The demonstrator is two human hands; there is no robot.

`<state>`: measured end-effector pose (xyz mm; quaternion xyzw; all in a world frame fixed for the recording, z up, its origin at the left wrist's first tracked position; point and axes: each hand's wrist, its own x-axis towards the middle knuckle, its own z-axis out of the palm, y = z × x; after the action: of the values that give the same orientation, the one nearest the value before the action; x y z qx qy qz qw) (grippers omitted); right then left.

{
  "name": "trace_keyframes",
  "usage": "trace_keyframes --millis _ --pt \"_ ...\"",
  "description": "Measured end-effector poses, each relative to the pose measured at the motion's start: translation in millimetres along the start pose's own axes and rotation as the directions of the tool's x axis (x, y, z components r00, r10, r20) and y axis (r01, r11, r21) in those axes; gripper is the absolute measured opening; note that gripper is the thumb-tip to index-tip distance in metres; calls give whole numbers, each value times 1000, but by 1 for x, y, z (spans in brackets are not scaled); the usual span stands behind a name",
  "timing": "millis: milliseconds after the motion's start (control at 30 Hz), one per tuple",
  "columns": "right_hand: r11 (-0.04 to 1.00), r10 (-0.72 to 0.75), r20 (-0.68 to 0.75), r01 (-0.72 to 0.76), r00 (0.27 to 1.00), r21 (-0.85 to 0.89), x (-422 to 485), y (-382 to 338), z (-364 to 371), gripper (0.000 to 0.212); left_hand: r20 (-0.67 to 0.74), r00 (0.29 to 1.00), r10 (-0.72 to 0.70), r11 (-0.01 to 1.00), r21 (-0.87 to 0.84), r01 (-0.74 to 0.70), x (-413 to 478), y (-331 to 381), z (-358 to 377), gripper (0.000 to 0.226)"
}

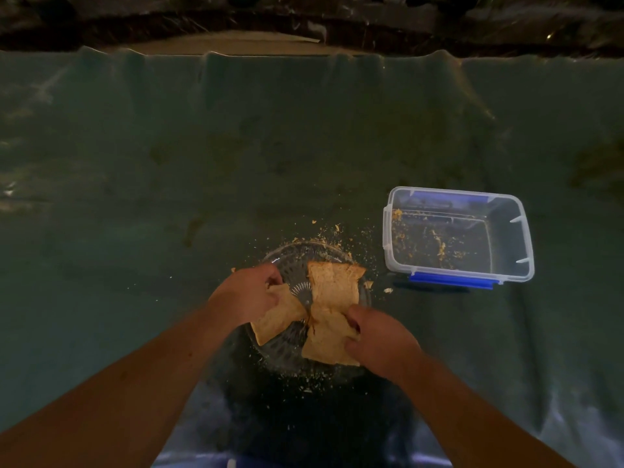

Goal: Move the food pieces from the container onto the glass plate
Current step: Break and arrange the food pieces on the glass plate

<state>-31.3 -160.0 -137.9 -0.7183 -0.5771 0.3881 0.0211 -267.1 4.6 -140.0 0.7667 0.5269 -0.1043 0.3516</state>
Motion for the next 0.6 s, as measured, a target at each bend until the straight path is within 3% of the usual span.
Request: trace_keyframes --millis 233,433,600 --pt "1000 -21 23 21 1000 -6 4 -1 0 32 -17 1000 25 999 48 -24 2 1 0 32" --pt "998 56 -191 -54 980 16 5 2 -9 26 -141 983 120 984 147 -99 4 5 -5 31" --pt "994 88 -161 -76 983 75 3 14 -12 28 -144 980 136 980 164 -112 5 8 -7 34"
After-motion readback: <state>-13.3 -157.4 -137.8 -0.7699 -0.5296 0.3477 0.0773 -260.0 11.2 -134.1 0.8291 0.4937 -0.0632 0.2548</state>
